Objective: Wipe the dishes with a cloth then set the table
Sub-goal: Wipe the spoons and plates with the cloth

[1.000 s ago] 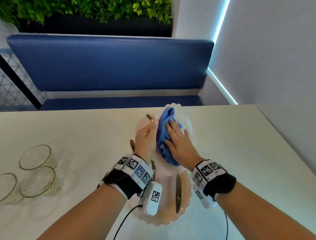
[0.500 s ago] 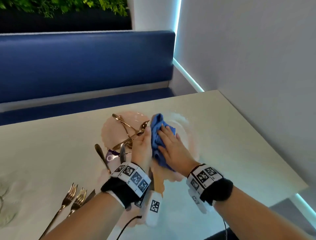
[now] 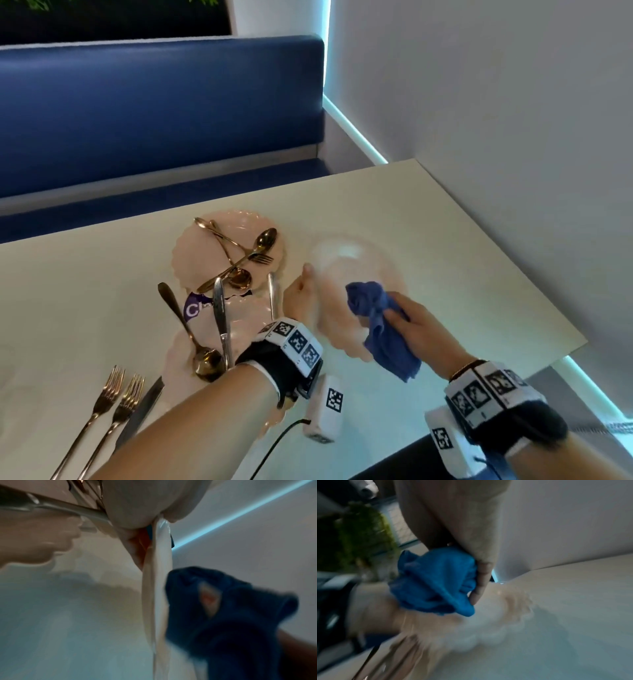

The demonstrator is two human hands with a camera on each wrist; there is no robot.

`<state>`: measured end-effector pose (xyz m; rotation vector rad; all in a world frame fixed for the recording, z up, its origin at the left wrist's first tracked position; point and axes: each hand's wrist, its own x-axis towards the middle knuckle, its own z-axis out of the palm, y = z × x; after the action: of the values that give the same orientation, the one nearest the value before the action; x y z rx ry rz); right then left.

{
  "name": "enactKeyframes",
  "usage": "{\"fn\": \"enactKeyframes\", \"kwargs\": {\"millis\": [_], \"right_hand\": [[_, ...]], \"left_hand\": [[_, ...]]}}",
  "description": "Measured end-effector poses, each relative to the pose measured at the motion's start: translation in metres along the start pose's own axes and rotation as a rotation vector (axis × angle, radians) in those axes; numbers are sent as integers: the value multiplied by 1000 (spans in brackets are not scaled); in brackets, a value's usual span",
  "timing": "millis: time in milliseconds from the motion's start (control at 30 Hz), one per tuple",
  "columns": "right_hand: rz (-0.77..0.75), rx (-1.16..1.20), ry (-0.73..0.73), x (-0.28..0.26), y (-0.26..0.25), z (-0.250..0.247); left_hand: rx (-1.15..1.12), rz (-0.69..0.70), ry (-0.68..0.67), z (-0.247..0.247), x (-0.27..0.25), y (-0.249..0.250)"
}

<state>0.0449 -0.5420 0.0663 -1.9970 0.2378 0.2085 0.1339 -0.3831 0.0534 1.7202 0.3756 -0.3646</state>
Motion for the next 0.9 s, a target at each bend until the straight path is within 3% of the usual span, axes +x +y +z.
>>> {"fn": "enactKeyframes", "kwargs": {"millis": [100, 200, 300, 433, 533, 667, 900], "right_hand": [[60, 518, 82, 3, -10, -26], [67, 772, 80, 4, -24, -35], [70, 774, 42, 12, -32, -27], [92, 871, -12, 25, -29, -10], [145, 919, -16, 30, -28, 4], [221, 773, 6, 37, -26, 20], [282, 818, -101, 41, -24, 49]], "left_hand": [[174, 1, -80, 10, -3, -28], [379, 18, -169, 13, -7, -44], [515, 47, -224, 2, -10, -52], [586, 244, -18, -45, 3, -50], [696, 175, -2, -79, 25, -41], [874, 58, -166, -87, 38, -32], [794, -63, -237, -81, 48, -33]]}}
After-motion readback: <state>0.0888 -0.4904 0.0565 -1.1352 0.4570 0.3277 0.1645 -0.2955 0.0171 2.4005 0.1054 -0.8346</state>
